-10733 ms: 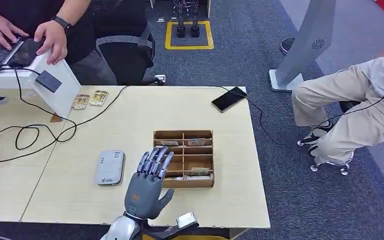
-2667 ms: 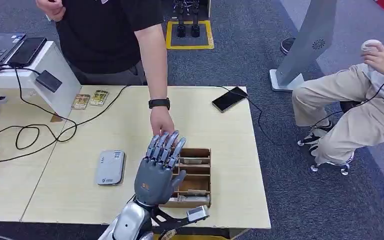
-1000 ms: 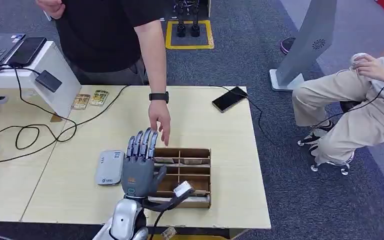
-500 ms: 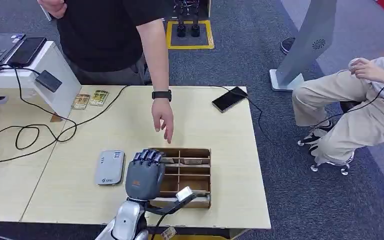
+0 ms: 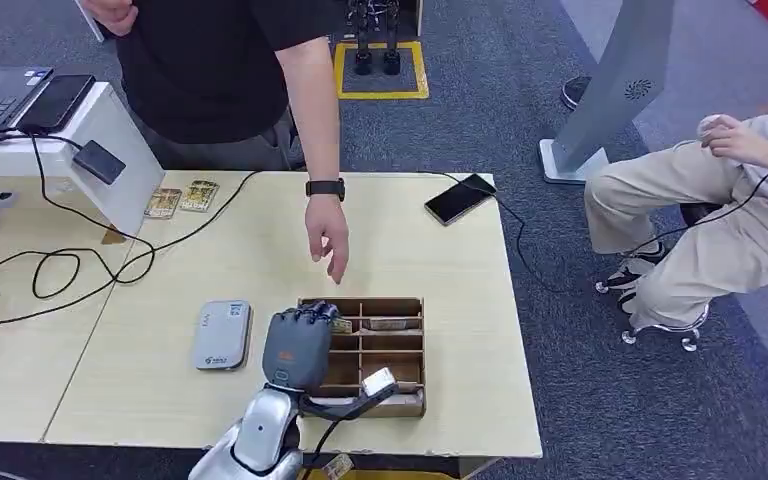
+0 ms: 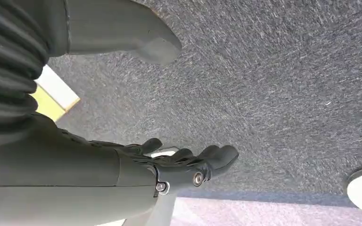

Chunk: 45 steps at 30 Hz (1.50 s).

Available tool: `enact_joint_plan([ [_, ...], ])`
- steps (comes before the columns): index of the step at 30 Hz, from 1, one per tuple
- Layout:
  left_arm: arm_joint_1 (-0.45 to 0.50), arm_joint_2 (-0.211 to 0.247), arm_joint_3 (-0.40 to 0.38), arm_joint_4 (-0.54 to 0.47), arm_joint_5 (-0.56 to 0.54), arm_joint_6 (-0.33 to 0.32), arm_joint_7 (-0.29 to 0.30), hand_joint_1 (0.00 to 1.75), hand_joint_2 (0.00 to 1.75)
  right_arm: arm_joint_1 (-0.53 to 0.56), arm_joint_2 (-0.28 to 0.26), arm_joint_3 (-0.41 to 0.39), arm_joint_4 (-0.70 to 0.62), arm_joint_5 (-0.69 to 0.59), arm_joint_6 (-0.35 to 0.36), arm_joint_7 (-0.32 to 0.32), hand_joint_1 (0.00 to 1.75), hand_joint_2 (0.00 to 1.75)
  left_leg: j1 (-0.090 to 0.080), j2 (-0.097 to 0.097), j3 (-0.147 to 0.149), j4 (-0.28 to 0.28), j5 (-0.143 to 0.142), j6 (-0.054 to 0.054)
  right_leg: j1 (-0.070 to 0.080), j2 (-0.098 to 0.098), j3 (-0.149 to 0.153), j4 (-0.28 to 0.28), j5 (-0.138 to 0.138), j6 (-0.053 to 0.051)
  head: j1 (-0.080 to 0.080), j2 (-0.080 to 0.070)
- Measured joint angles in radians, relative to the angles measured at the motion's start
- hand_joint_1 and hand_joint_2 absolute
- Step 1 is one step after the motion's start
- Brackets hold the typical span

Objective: Pass the card to the sensor for recognition and then transmit it.

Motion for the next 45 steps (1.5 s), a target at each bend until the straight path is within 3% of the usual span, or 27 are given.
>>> enact_joint_plan([
  [10, -0.009, 0.0, -0.01, 0.013, 0.0, 0.005, 0.0, 1.75, 1.75, 0.0, 0.0, 0.0, 0.0, 0.003, 0.0, 0.0, 0.0, 1.75, 0.0, -0.001, 0.0, 0.0, 0.0, 0.0, 0.0, -0.001, 0.0, 0.0, 0.0, 0.0, 0.0, 0.0],
  [15, -0.002, 0.0, -0.01, 0.014, 0.0, 0.041, 0.0, 1.75, 1.75, 0.0, 0.0, 0.0, 0.0, 0.006, 0.0, 0.0, 0.0, 1.75, 0.0, -0.001, 0.0, 0.0, 0.0, 0.0, 0.0, -0.001, 0.0, 0.0, 0.0, 0.0, 0.0, 0.0],
  [20, 0.036, -0.004, 0.002, -0.034, 0.008, 0.077, -0.047, 1.75, 1.75, 0.0, 0.0, 0.0, 0.0, 0.016, 0.0, 0.006, 0.0, 1.75, 0.0, -0.001, 0.0, 0.0, 0.0, 0.0, 0.0, -0.001, 0.0, 0.0, 0.0, 0.0, 0.0, 0.0],
  [25, 0.094, -0.032, 0.07, -0.151, 0.028, 0.079, -0.151, 1.75, 1.75, 0.002, 0.0, 0.0, -0.003, 0.031, 0.0, 0.018, 0.0, 1.75, 0.0, -0.001, -0.002, 0.0, 0.0, 0.0, 0.0, 0.0, -0.001, 0.0, 0.0, 0.0, 0.0, 0.0],
  [28, 0.111, -0.048, 0.105, -0.2, 0.045, 0.079, -0.181, 1.75, 1.75, 0.002, 0.0, 0.0, -0.005, 0.032, 0.0, 0.019, 0.0, 1.75, 0.0, 0.0, -0.002, 0.0, 0.0, 0.0, 0.0, 0.0, -0.001, 0.0, 0.0, 0.0, 0.0, 0.0],
  [29, 0.122, -0.058, 0.121, -0.221, 0.06, 0.079, -0.22, 1.75, 1.75, 0.002, 0.0, 0.0, -0.006, 0.034, 0.0, 0.02, 0.0, 1.75, 0.0, 0.0, -0.002, 0.0, 0.0, 0.0, 0.0, 0.0, -0.001, 0.0, 0.0, 0.0, 0.0, 0.0],
  [31, 0.146, -0.11, 0.187, -0.273, 0.124, 0.079, -0.365, 1.75, 1.75, 0.003, 0.001, 0.0, -0.011, 0.037, 0.0, 0.02, 0.0, 1.75, 0.0, -0.001, -0.002, 0.0, 0.0, 0.0, 0.0, -0.001, -0.002, 0.0, 0.0, 0.0, 0.0, 0.0],
  [33, 0.152, -0.126, 0.247, -0.312, 0.21, 0.079, -0.49, 1.64, 1.75, 0.002, 0.005, 0.0, -0.018, 0.038, 0.0, 0.022, 0.0, 1.75, 0.0, 0.001, -0.001, 0.0, 0.0, 0.0, 0.0, 0.001, -0.002, 0.0, 0.0, 0.0, 0.001, 0.0],
  [34, 0.157, -0.129, 0.27, -0.33, 0.25, 0.08, -0.522, 1.62, 1.75, 0.003, 0.007, 0.0, -0.021, 0.039, 0.0, 0.024, 0.0, 1.75, 0.0, 0.001, 0.0, 0.0, 0.0, 0.0, 0.0, 0.002, -0.002, 0.0, 0.0, 0.0, 0.001, 0.0],
  [39, 0.171, -0.136, 0.343, -0.388, 0.349, 0.079, -0.563, 1.52, 1.75, 0.004, 0.017, 0.0, -0.032, 0.041, 0.0, 0.029, 0.0, 1.75, 0.0, 0.001, 0.0, 0.0, 0.0, 0.0, 0.0, 0.001, -0.002, 0.0, 0.0, 0.0, 0.001, 0.0],
  [45, 0.178, -0.139, 0.376, -0.394, 0.404, 0.079, -0.57, 1.64, 1.75, 0.004, 0.024, 0.0, -0.037, 0.039, 0.0, 0.032, 0.0, 1.75, 0.0, 0.001, -0.001, 0.0, 0.0, 0.0, 0.0, 0.001, -0.002, 0.0, 0.0, 0.0, 0.001, 0.0],
])
